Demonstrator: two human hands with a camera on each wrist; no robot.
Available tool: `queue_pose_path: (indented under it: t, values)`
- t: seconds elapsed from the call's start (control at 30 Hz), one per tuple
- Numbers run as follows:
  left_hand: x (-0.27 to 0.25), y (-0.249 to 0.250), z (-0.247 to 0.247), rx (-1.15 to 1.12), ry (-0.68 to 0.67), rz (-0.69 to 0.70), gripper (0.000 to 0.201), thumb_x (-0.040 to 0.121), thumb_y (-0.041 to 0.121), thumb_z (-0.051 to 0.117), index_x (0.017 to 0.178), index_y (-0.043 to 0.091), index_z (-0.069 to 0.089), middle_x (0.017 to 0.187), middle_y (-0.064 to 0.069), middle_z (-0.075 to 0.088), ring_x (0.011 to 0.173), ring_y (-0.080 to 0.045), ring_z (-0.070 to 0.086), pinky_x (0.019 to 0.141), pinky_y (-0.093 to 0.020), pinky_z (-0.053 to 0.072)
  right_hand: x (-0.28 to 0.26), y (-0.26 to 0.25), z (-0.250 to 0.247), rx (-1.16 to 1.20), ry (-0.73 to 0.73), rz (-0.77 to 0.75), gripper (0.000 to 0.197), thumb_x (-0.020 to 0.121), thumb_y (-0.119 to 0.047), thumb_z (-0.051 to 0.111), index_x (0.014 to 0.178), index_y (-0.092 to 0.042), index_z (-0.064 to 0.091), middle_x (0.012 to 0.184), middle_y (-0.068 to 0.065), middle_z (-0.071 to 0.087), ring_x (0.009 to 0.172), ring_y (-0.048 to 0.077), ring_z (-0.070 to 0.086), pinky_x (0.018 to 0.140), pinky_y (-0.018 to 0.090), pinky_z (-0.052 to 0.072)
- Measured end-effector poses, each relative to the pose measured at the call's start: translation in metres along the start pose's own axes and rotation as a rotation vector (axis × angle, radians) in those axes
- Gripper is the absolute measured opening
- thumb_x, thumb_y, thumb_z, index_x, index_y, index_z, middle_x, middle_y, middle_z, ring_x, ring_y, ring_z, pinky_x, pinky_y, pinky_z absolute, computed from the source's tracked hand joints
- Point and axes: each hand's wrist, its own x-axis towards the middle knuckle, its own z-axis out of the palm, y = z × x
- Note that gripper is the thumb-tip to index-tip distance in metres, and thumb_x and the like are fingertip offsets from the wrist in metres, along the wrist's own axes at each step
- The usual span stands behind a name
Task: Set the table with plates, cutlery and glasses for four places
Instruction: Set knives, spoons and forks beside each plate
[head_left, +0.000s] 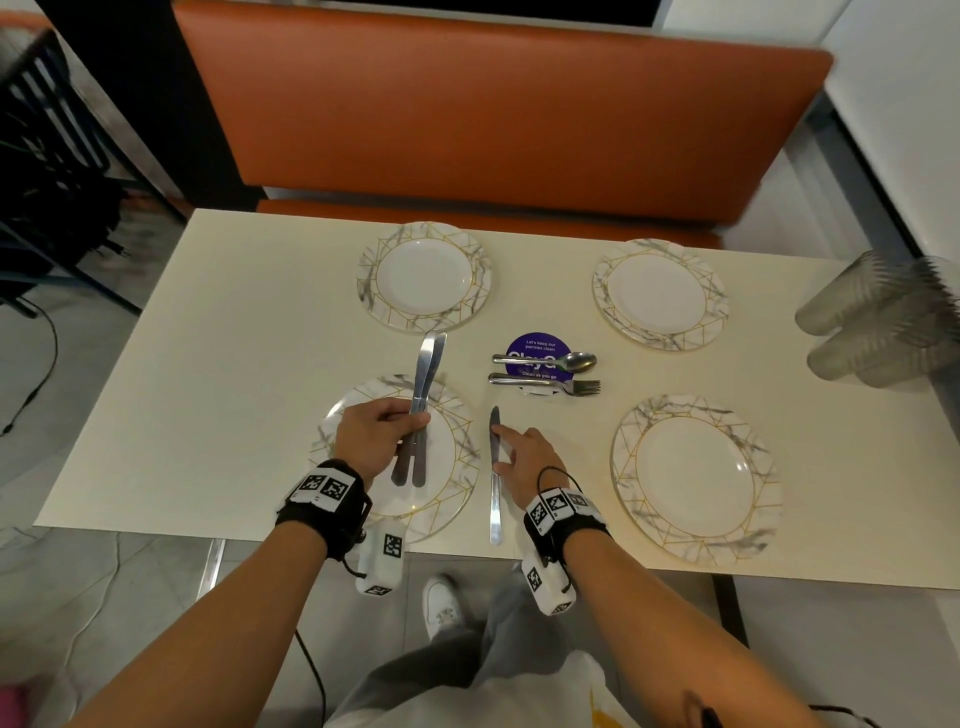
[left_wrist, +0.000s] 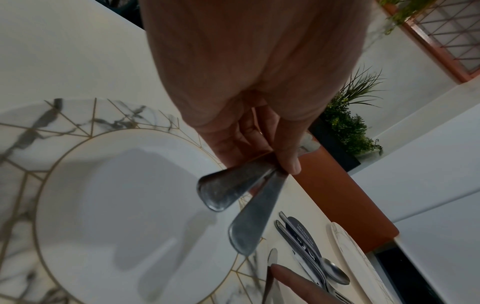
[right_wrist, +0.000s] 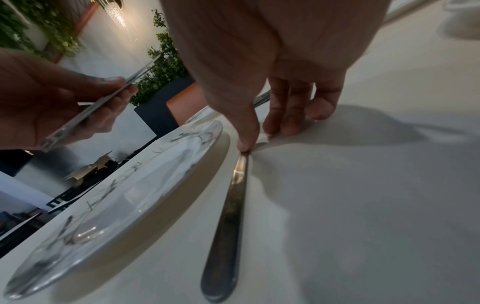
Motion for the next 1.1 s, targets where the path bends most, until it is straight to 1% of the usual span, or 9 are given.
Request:
queue_pose_path:
  t: [0.17, 0.33, 0.43, 0.57, 0.63, 0.73, 0.87, 0.97, 1.1]
  values:
    - [-0.002, 0.003, 0.004, -0.027, -0.02, -0.002, 0.009, 0.086, 0.012, 0.081, 0.095, 0.011, 0.079, 0.086, -0.011, 0.078, 0.085, -0.031, 0.075, 0.075, -0.039, 0.063, -0.001, 0.001, 0.002, -0.007, 0.0, -0.003, 0.058, 0.095, -0.028, 0.063, 0.149, -0.036, 0.042, 0.117, 0.004, 0.05, 0.109, 0.023, 0.055, 0.096, 0.039, 0.053]
    - [-0.002, 0.004, 0.009, -0.032, -0.029, 0.01, 0.01, 0.086, 0.012, 0.081, 0.095, 0.009, 0.079, 0.091, -0.018, 0.077, 0.089, -0.036, 0.075, 0.071, -0.036, 0.063, -0.001, 0.002, 0.003, 0.021, 0.008, -0.027, 0.06, 0.095, -0.029, 0.062, 0.15, -0.035, 0.04, 0.117, 0.004, 0.052, 0.109, 0.023, 0.054, 0.096, 0.039, 0.052]
    - [-0.002, 0.004, 0.013, -0.043, -0.039, 0.009, 0.011, 0.086, 0.012, 0.081, 0.096, 0.009, 0.078, 0.093, -0.019, 0.077, 0.091, -0.037, 0.075, 0.071, -0.036, 0.063, -0.005, 0.004, -0.002, 0.117, 0.076, -0.013, 0.056, 0.095, -0.025, 0.061, 0.147, -0.032, 0.042, 0.107, -0.001, 0.053, 0.096, 0.017, 0.055, 0.088, 0.035, 0.053]
    - [-0.003, 0.006, 0.03, -0.02, -0.082, 0.012, 0.012, 0.086, 0.016, 0.082, 0.097, 0.013, 0.079, 0.09, -0.011, 0.079, 0.09, -0.034, 0.076, 0.073, -0.038, 0.063, -0.016, 0.006, -0.018, 0.317, 0.195, -0.018, 0.039, 0.097, -0.023, 0.061, 0.135, -0.024, 0.056, 0.093, -0.005, 0.06, 0.089, 0.013, 0.06, 0.087, 0.031, 0.053]
    - [-0.004, 0.009, 0.046, 0.006, -0.11, 0.011, 0.011, 0.086, 0.017, 0.081, 0.097, 0.014, 0.079, 0.089, -0.009, 0.08, 0.088, -0.032, 0.077, 0.074, -0.038, 0.063, -0.02, 0.005, -0.033, 0.403, 0.234, -0.034, 0.027, 0.098, -0.025, 0.06, 0.125, -0.022, 0.062, 0.09, -0.004, 0.064, 0.084, 0.011, 0.062, 0.078, 0.023, 0.049]
    - [-0.009, 0.018, 0.073, 0.053, -0.142, 0.037, 0.008, 0.086, 0.02, 0.081, 0.094, 0.018, 0.08, 0.087, -0.006, 0.08, 0.082, -0.028, 0.077, 0.079, -0.044, 0.063, -0.022, 0.004, -0.059, 0.531, 0.295, -0.06, 0.017, 0.099, -0.032, 0.059, 0.111, -0.024, 0.068, 0.089, -0.002, 0.071, 0.081, 0.012, 0.067, 0.075, 0.025, 0.054]
    - [-0.021, 0.041, 0.115, 0.071, -0.207, 0.067, 0.008, 0.089, 0.014, 0.078, 0.096, 0.011, 0.079, 0.085, -0.01, 0.079, 0.078, -0.032, 0.076, 0.066, -0.038, 0.062, -0.022, 0.013, -0.093, 0.624, 0.293, -0.083, 0.017, 0.096, -0.038, 0.063, 0.104, -0.025, 0.071, 0.091, -0.005, 0.072, 0.077, 0.013, 0.069, 0.071, 0.028, 0.058]
    - [-0.026, 0.058, 0.151, 0.111, -0.248, 0.121, 0.007, 0.092, 0.017, 0.074, 0.097, 0.017, 0.079, 0.085, -0.008, 0.079, 0.078, -0.029, 0.076, 0.069, -0.039, 0.063, -0.026, 0.032, -0.118, 0.64, 0.312, -0.095, 0.016, 0.091, -0.035, 0.07, 0.099, -0.021, 0.073, 0.09, -0.003, 0.074, 0.076, 0.017, 0.07, 0.068, 0.03, 0.058]
    - [-0.034, 0.077, 0.212, 0.154, -0.285, 0.147, 0.008, 0.097, 0.016, 0.068, 0.096, 0.014, 0.076, 0.08, -0.005, 0.078, 0.072, -0.02, 0.074, 0.065, -0.033, 0.063, -0.034, 0.076, -0.155, 0.696, 0.335, -0.026, 0.011, 0.091, -0.025, 0.073, 0.09, -0.015, 0.069, 0.08, 0.002, 0.074, 0.064, 0.015, 0.07, 0.055, 0.021, 0.053]
